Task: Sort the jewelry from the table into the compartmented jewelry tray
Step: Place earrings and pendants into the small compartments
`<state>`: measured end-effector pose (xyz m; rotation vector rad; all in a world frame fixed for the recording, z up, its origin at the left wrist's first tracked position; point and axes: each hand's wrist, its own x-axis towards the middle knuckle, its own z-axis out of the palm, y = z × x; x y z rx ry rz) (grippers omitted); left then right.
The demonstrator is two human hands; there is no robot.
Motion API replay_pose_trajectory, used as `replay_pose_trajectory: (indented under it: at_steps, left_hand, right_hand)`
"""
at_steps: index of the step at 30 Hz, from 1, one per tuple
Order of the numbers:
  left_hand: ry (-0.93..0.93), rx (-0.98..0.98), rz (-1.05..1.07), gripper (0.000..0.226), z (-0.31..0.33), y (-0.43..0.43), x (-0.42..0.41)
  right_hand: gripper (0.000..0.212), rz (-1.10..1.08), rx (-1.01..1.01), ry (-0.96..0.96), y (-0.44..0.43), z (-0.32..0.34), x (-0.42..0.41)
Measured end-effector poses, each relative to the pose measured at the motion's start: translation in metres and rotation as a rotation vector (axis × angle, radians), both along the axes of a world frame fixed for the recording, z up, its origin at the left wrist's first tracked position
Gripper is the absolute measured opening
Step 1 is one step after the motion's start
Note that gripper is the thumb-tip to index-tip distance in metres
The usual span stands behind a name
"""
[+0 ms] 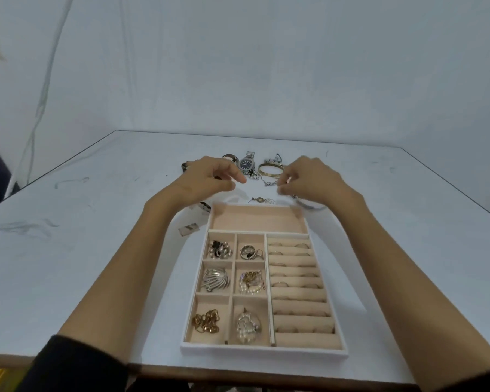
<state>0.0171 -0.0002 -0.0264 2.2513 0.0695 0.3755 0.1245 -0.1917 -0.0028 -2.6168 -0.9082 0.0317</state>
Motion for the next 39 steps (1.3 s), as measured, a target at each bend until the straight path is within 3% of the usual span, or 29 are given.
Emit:
replay_pose_trajectory:
  at_steps: [5, 11, 22, 33, 39]
  left_hand:
    - [0.120, 0.125, -0.090, 0.012, -0.006, -0.005, 0.027]
    - [0.215, 0.209, -0.250, 0.013, -0.004, -0.011, 0.041]
    - [0.168, 0.343, -0.111, 0.007, -0.013, -0.006, 0.050]
    - [0.088, 0.066, -0.007, 0.021, -0.014, 0.014, 0.038]
    - [0.067, 0.023, -0.028, 0.028, -0.009, 0.016, 0.033]
  right_hand:
    - [0.028, 0.079, -0.082, 0.090, 0.022, -0.014, 0.009]
    - [0.010, 0.029, -0.001, 0.079, 0.022, -0.023, 0.014]
    - [0.013, -0.034, 0.083, 0.098, 0.025, -0.034, 0.024]
    - [0.030, 0.053, -0.004, 0.004, 0.029, -0.033, 0.016]
    - [0.018, 0.070, -0.005, -0.092, 0.032, -0.034, 0.009]
